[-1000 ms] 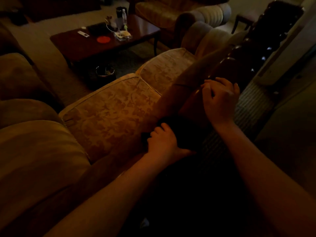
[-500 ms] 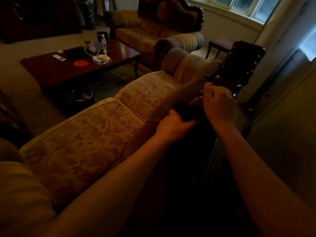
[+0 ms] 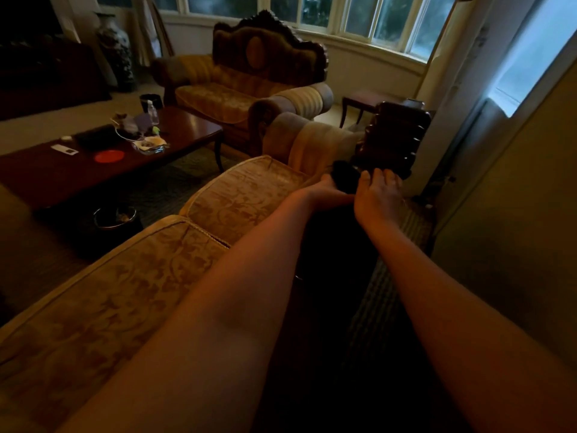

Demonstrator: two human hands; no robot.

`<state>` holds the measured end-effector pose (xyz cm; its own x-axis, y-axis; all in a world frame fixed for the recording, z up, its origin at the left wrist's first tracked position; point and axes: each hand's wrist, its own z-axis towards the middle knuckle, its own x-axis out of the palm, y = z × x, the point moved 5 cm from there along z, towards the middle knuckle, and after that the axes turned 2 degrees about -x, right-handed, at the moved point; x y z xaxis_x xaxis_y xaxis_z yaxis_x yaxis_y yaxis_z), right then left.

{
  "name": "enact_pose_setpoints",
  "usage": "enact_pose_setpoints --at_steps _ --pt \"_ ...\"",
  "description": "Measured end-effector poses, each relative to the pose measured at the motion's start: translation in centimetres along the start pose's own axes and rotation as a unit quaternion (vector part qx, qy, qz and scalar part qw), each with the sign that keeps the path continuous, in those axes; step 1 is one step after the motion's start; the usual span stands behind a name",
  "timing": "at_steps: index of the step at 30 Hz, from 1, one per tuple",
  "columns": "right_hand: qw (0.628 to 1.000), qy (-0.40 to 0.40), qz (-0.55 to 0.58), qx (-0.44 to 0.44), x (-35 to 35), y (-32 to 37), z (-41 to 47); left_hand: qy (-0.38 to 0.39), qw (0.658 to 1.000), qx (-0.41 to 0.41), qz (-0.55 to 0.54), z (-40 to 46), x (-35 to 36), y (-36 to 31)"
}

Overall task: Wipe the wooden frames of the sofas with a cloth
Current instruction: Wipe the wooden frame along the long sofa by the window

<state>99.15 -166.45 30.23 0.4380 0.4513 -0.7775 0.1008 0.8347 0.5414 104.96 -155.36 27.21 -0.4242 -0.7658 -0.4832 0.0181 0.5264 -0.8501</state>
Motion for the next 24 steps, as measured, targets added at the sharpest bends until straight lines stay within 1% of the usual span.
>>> enact_pose_setpoints --at_steps 2,4,5,7,9,10,11,13,14,16,18,19,21,24 --pt "0.999 -0.016 -0.036 -0.019 -0.5 1.0 -0.5 0.017 0.999 0.029 0.013 -2.2 0.6 -0.8" --pt "0.991 -0.026 -0.105 -0.076 -1.1 2.6 -1.6 0.016 0.998 0.040 0.048 -4.8 1.0 -1.4" --pt "0.986 -0.022 -0.120 -0.115 -1.2 3.3 -2.2 0.008 0.998 0.031 0.055 -5.8 1.0 -1.4" --pt "0.979 -0.015 -0.108 -0.171 -1.5 4.4 -4.1 0.006 0.998 0.007 0.058 -8.6 0.7 -1.2" --pt "0.976 -0.014 -0.079 -0.201 -1.6 5.1 -6.8 0.022 0.999 0.007 0.035 -11.6 0.7 -0.3" --pt "0.974 -0.020 -0.074 -0.215 -1.4 5.3 -8.5 0.022 0.999 0.006 0.024 -13.5 0.9 0.4" --pt "0.968 -0.042 -0.073 -0.238 -1.3 5.6 -10.2 0.019 0.999 0.006 0.027 -15.2 1.1 1.2" --pt "0.951 -0.065 -0.076 -0.291 -0.9 6.1 -14.1 0.011 0.998 0.005 0.057 -18.7 1.8 3.3" --pt "0.944 -0.058 -0.072 -0.315 -0.5 6.2 -16.3 0.014 0.996 0.005 0.084 -20.4 2.4 4.4" --pt "0.932 -0.034 -0.066 -0.356 0.5 6.3 -20.9 0.033 0.988 -0.027 0.150 -23.7 3.6 7.7" --pt "0.918 0.001 -0.065 -0.391 1.9 6.0 -26.1 0.070 0.970 -0.086 0.216 -27.2 5.3 11.5" --pt "0.915 0.019 -0.057 -0.400 2.6 5.8 -28.6 0.087 0.963 -0.108 0.232 -29.1 6.0 13.2" --pt "0.918 0.050 -0.025 -0.393 3.5 5.8 -32.7 0.136 0.956 -0.116 0.232 -32.6 6.9 14.8" --pt "0.919 0.089 -0.009 -0.384 4.1 6.4 -36.7 0.157 0.955 -0.156 0.199 -37.0 6.4 15.9"
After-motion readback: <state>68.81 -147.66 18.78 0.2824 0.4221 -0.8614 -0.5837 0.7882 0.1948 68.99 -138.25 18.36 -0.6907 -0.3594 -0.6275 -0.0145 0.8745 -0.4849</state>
